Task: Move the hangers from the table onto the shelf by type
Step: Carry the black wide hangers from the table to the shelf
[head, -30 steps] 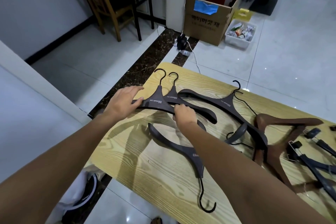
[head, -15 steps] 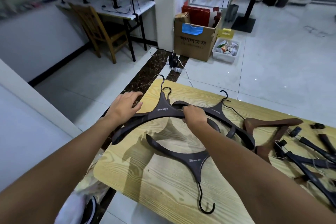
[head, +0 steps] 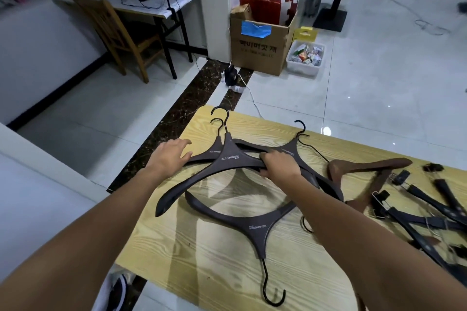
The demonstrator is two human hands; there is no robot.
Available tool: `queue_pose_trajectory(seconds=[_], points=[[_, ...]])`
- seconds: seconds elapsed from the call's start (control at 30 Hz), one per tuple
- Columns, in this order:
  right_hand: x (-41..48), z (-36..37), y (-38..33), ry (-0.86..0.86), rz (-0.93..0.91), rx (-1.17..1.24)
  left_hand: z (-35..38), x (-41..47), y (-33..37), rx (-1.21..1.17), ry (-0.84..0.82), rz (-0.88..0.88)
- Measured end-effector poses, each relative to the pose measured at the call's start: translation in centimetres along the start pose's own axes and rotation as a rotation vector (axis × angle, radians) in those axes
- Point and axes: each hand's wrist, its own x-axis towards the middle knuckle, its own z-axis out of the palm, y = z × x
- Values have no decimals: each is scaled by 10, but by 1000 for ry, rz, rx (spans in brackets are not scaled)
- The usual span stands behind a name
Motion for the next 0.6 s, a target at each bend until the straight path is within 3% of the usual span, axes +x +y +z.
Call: queue_pose_trajectory(seconds=[0.6], points=[[43, 39, 11, -37, -76, -8, 76, 82, -20, -14, -255, 3]])
